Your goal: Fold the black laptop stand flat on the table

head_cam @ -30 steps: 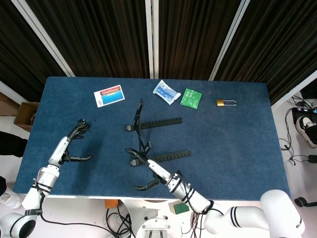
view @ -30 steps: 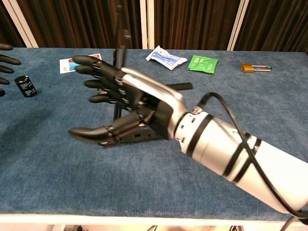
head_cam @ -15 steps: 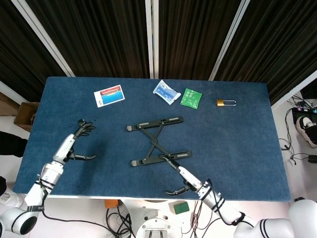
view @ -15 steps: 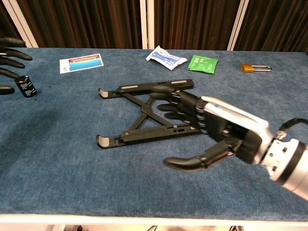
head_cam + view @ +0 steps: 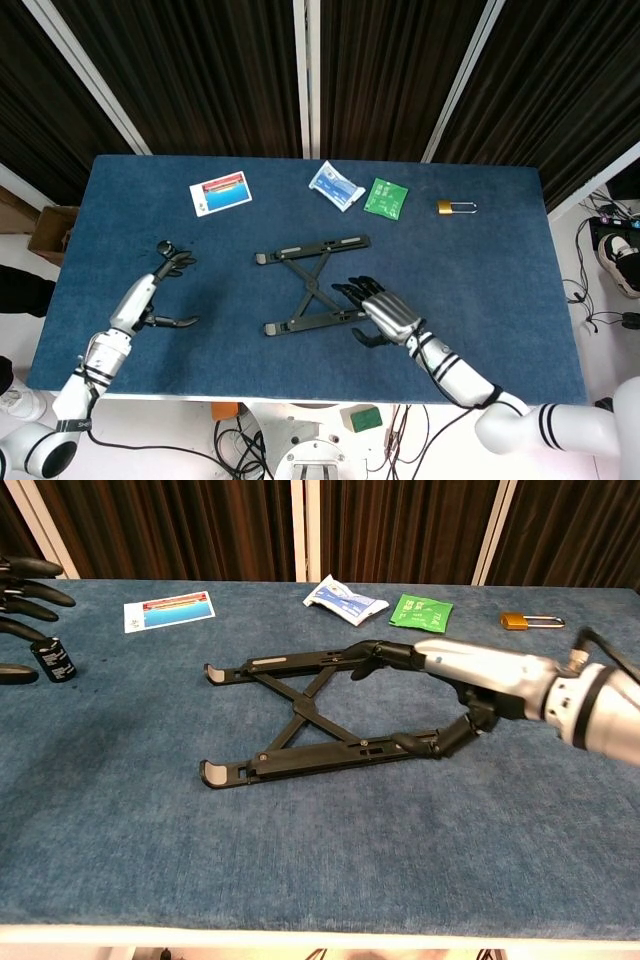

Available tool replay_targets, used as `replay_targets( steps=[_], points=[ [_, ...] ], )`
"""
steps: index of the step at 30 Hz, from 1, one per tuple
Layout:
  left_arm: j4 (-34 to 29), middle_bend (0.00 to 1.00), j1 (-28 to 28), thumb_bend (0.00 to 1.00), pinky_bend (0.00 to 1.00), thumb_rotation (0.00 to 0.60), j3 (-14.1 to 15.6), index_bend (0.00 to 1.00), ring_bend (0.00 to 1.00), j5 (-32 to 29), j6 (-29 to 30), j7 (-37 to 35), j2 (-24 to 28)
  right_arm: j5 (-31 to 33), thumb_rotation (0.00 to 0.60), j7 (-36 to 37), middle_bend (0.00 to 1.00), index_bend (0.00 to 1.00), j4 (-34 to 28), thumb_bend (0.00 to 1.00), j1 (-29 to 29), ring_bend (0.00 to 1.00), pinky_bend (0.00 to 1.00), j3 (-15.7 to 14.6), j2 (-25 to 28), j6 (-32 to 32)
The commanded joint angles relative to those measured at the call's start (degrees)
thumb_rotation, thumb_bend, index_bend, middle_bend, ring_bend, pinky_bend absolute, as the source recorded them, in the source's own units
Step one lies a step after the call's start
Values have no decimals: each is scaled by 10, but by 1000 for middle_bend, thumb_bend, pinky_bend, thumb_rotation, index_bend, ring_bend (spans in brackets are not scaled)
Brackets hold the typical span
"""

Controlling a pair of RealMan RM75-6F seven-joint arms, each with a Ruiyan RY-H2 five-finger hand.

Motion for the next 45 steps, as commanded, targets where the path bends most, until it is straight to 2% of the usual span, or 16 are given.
replay_targets(
  steps=[1, 9, 16, 21, 25, 33, 41, 45],
  points=[
    [-1, 157, 6, 3, 217, 600, 5, 110, 153, -1, 6, -1, 2, 141, 600, -125, 143, 0, 55, 499, 67, 0, 0, 65, -52, -72],
    [3, 157, 18, 3, 217, 600, 12, 110, 153, -4, 13, -10, 3, 206, 600, -180, 160, 0, 160, 539, 113, 0, 0, 99, -140, -84],
    [6, 154, 19, 3, 214, 600, 13, 110, 153, -4, 14, -13, 3, 243, 600, -221, 188, 0, 216, 547, 146, 0, 0, 110, -191, -99],
    [11, 154, 20, 4, 212, 600, 14, 110, 153, -4, 12, -18, 1, 254, 600, -226, 188, 0, 241, 548, 159, 0, 0, 114, -213, -114],
    [14, 154, 21, 3, 211, 600, 14, 110, 153, -3, 13, -22, 0, 228, 600, -197, 189, 0, 247, 549, 161, 0, 0, 117, -226, -123],
    [16, 154, 22, 3, 211, 600, 15, 110, 153, -2, 12, -27, 0, 158, 600, -134, 189, 0, 210, 557, 153, 0, 0, 103, -217, -148],
    [13, 154, 18, 3, 210, 600, 18, 110, 153, 4, 6, -19, 6, 31, 600, -59, 194, 0, 110, 525, 115, 0, 0, 41, -147, -145],
    [10, 154, 9, 3, 209, 600, 15, 110, 153, 6, -2, -13, 10, -9, 600, -46, 200, 0, 66, 511, 93, 0, 0, 8, -105, -129]
  ],
)
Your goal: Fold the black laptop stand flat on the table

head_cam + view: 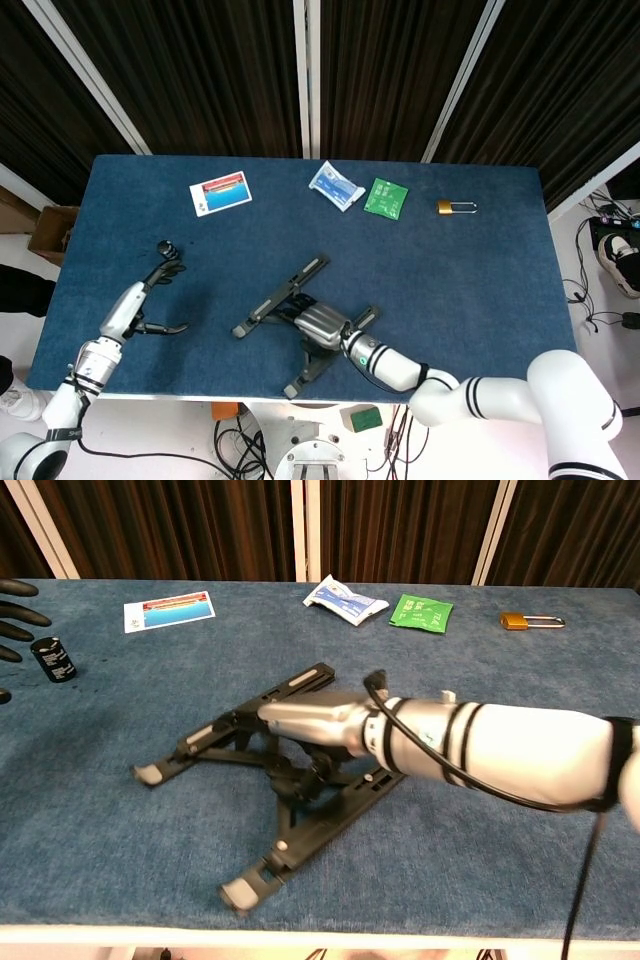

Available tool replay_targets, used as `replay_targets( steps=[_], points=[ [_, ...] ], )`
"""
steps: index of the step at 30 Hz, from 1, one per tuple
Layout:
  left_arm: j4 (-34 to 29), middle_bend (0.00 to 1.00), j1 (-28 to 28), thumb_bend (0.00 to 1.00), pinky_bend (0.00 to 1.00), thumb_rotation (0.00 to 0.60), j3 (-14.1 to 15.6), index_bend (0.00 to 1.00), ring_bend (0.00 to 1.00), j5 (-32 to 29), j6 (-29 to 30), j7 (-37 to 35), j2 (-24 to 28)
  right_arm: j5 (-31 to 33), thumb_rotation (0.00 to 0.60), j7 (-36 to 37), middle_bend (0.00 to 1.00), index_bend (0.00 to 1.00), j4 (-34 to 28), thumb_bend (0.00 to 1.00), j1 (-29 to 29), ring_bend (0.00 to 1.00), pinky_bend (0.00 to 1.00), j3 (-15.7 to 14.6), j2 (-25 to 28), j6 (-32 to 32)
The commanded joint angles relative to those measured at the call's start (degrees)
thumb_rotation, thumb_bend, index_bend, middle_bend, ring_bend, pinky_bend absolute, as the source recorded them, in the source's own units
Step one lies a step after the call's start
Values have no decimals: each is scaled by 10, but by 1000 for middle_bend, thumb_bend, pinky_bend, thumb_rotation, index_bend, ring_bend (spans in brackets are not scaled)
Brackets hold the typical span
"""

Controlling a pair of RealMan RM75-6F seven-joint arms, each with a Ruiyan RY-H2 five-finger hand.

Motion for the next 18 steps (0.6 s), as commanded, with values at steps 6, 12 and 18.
replay_targets(
  steps=[6, 12, 18],
  points=[
    [-11, 154, -29, 0, 209, 600, -5, 146, 153, 6, -35, 26, 13, -60, 600, 8, 202, 0, -97, 479, -54, 0, 0, -55, 104, 57],
    [-12, 155, -76, 0, 197, 600, -16, 257, 153, -6, -99, 86, 14, -109, 600, -47, 158, 0, -123, 314, -89, 0, 0, -71, 139, 135],
    [9, 155, -125, 0, 162, 600, -27, 277, 140, -27, -157, 187, -23, -120, 600, -122, 64, 0, -123, 200, -127, 0, 0, -100, 150, 172]
  ],
)
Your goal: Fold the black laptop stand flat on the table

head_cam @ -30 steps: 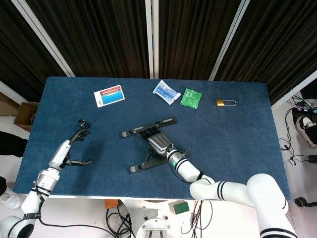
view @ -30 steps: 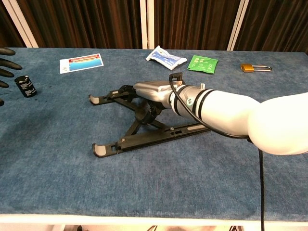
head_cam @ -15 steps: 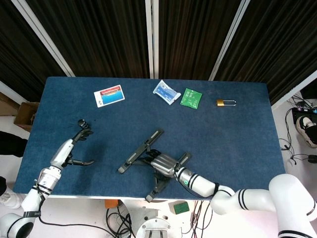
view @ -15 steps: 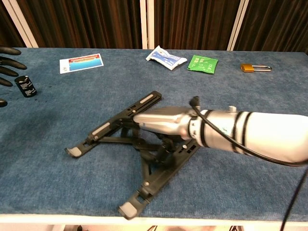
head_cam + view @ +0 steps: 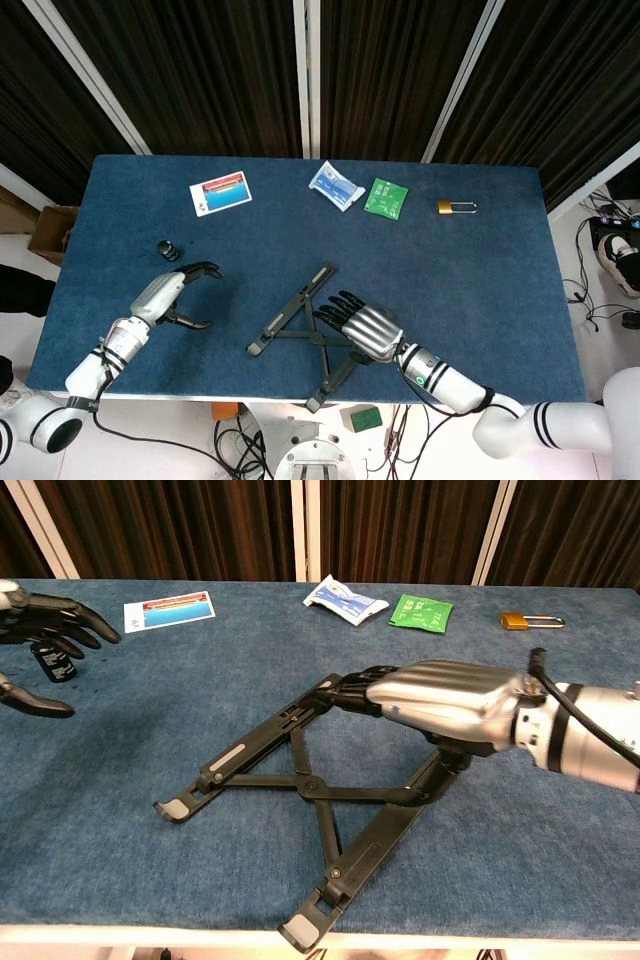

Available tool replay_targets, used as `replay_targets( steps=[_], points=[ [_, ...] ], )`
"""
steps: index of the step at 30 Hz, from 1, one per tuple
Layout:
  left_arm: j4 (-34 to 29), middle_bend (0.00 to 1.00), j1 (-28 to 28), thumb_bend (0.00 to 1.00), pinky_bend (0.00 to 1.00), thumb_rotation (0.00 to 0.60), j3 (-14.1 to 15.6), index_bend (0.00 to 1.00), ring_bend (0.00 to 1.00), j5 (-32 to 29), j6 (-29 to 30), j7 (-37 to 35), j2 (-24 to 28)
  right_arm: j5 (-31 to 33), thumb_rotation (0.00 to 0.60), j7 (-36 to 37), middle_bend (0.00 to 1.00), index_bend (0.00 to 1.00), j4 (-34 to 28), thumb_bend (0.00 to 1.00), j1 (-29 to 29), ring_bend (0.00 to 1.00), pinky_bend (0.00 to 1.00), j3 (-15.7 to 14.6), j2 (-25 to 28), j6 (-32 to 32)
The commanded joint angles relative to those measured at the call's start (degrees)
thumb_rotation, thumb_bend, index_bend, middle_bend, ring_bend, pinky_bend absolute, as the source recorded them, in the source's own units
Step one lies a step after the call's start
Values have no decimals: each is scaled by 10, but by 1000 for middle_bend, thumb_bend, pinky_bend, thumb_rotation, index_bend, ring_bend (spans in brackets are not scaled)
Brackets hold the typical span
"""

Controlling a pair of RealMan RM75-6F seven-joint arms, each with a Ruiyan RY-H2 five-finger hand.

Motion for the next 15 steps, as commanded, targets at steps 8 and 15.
replay_targets(
  steps=[8, 15],
  points=[
    [59, 140, -63, 0, 106, 508, -8, 332, 65, -35, -45, 219, -99, -47, 600, -80, 0, 0, 54, 88, -70, 0, 0, -38, -17, 78],
    [61, 132, -81, 0, 84, 177, -9, 387, 45, -64, -66, 276, -120, -58, 600, -79, 0, 0, 112, 83, -81, 0, 0, -25, -55, 88]
  ],
)
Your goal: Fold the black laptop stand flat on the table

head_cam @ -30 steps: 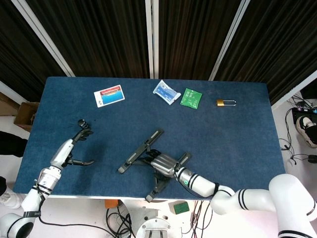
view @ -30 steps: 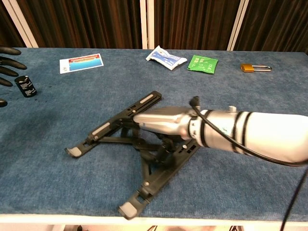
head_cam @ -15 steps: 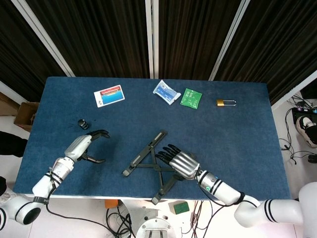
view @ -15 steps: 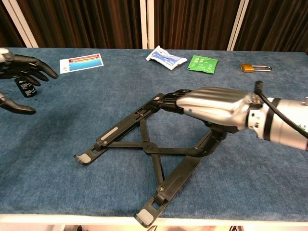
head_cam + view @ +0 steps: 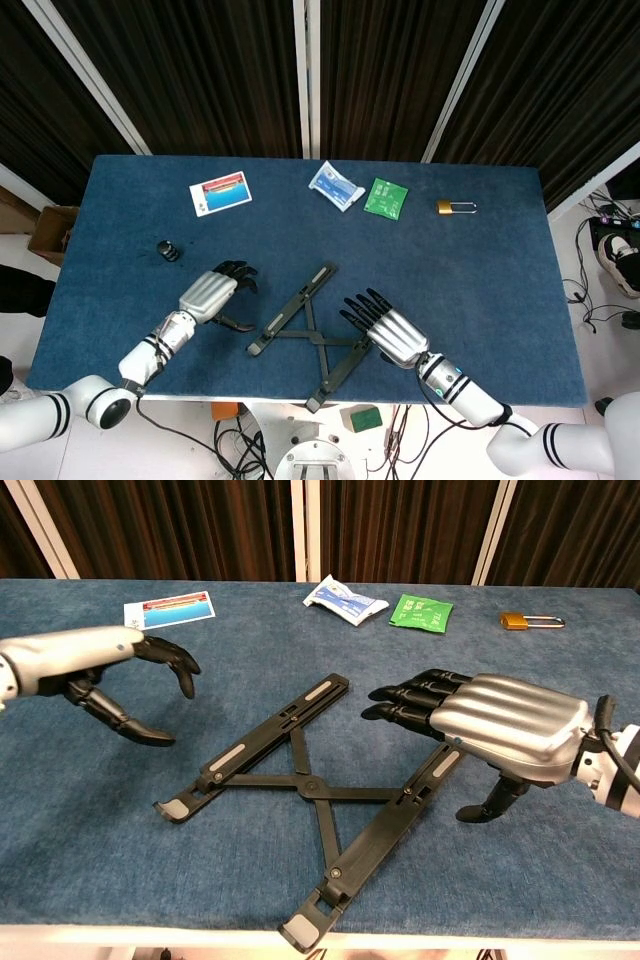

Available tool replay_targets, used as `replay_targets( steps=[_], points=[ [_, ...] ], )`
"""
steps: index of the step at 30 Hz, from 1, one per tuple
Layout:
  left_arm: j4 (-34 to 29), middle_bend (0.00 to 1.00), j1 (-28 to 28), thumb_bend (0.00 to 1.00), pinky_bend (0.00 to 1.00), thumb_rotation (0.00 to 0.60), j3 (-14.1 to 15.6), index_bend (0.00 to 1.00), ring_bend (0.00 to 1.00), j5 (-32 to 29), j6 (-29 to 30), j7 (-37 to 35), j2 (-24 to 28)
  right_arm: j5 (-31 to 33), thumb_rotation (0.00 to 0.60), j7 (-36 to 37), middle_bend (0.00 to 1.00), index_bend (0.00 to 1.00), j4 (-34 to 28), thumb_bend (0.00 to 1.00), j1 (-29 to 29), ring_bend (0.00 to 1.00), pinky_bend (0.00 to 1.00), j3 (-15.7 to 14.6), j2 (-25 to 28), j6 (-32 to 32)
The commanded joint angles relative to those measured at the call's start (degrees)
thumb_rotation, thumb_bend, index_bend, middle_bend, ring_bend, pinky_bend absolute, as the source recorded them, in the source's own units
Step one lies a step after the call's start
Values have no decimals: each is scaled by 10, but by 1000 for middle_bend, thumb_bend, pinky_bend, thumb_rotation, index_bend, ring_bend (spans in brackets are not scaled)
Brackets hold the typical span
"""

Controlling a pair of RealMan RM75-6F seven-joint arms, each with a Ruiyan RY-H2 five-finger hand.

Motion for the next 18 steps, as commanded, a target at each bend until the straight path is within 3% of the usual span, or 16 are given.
replay_targets(
  steps=[1, 18],
  points=[
    [8, 129, -11, 0, 81, 152, -2, 391, 43, -19, -13, 24, -12, -5, 600, 6, 0, 0, 21, 83, -4, 0, 0, 7, -17, -1],
    [29, 124, -19, 0, 76, 125, 9, 403, 40, -35, -6, 63, -71, -32, 600, 7, 0, 0, 81, 82, -8, 0, 0, 25, -59, 6]
  ],
)
